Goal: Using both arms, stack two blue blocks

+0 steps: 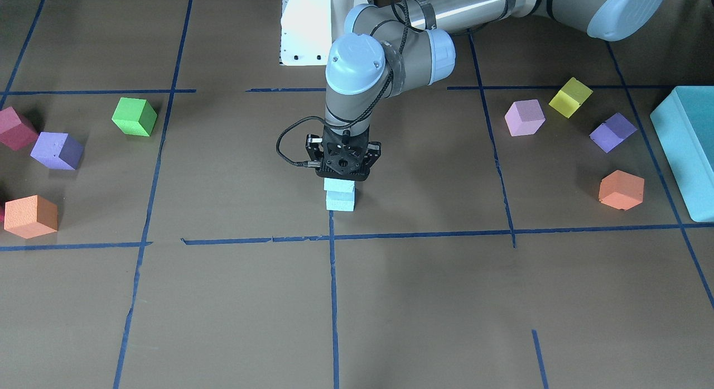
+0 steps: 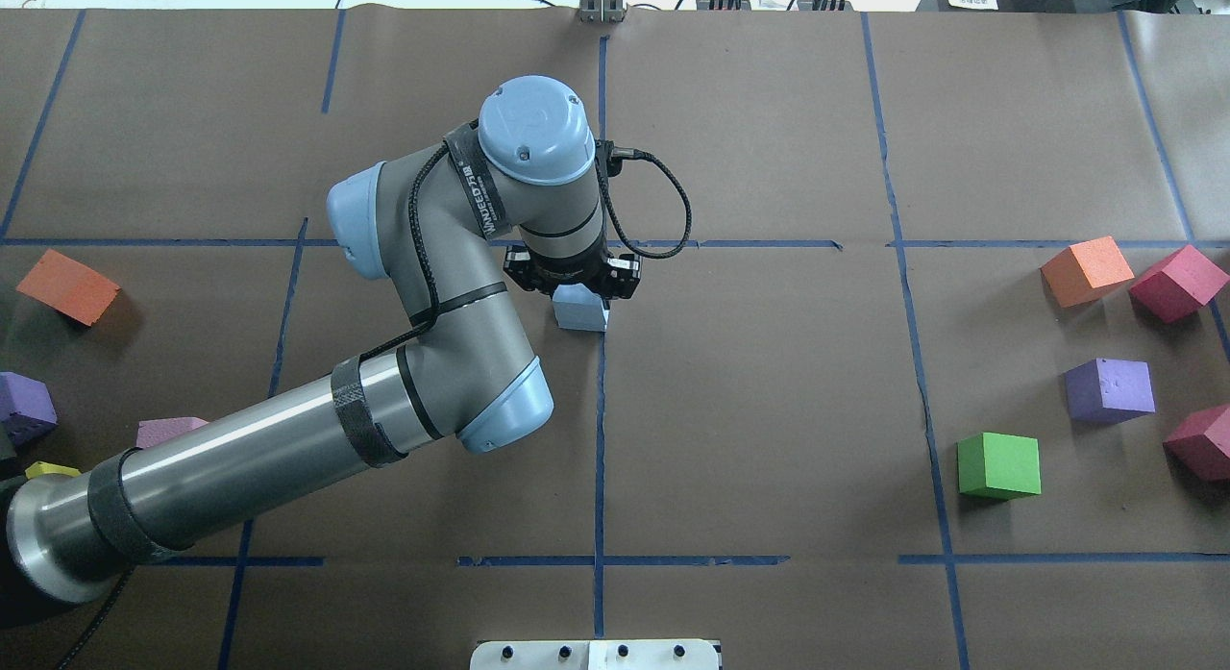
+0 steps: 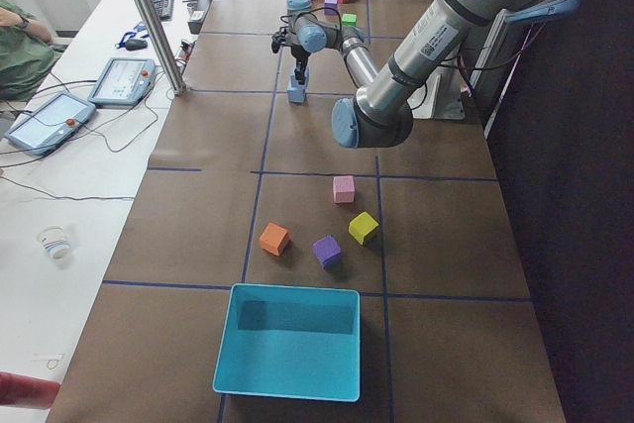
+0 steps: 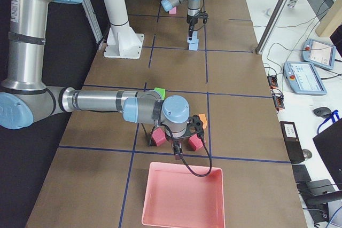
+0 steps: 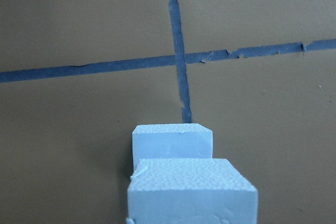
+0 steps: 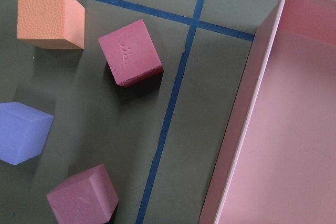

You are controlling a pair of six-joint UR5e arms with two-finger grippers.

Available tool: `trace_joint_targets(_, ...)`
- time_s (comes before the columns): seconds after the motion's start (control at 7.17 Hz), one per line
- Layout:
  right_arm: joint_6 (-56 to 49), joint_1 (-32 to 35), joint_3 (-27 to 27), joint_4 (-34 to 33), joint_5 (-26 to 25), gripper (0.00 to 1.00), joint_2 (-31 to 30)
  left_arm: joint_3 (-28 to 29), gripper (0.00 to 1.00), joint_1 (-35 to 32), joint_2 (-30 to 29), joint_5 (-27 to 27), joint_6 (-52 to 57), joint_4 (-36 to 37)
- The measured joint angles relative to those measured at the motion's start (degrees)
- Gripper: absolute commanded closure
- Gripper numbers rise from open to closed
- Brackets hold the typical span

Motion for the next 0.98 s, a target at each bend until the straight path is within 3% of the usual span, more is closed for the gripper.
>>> trace_joint_targets(0.42,0.0,0.0,0.0,0.0,0.0,0.00,0.1,0.4,0.36,-0.4,-0.1,0.1,0.0,0.1)
trace_joint_targets(0.56,0.0,0.0,0.0,0.0,0.0,0.00,0.1,0.6,0.23,-0.5,-0.2,0.1,-0.1,0.1)
trace_joint_targets(0.7,0.0,0.0,0.0,-0.1,-0.1,0.00,0.1,0.8,0.02,-0.5,-0.2,0.1,-0.2,0.1)
trace_joint_targets(0.98,0.0,0.0,0.0,-0.1,-0.1,0.00,0.1,1.2,0.00,-0.5,-0.5,0.6,-0.4,0.0)
